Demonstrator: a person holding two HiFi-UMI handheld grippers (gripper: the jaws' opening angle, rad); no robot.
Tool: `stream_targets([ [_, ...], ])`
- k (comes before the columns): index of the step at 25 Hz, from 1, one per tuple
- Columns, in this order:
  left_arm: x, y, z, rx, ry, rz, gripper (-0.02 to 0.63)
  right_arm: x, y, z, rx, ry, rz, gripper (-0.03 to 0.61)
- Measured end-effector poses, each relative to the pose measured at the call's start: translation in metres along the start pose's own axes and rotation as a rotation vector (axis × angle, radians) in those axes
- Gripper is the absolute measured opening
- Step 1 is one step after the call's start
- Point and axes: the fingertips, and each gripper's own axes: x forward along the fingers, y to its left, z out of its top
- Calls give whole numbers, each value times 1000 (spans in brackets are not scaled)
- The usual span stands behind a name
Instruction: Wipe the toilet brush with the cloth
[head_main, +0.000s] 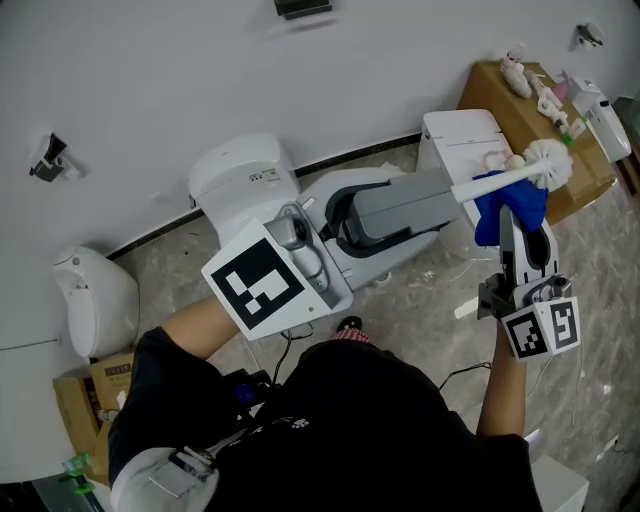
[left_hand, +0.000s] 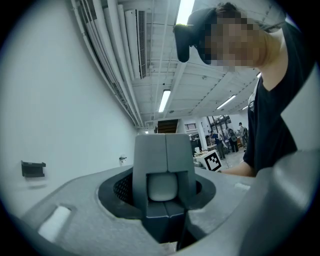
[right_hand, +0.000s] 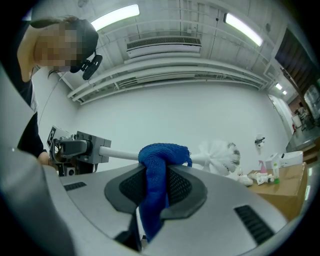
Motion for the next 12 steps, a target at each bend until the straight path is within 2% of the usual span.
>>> stream_targets([
  [12,0,-1,-3,12,19,-15,181,0,-2,-2,3,9,32,78],
])
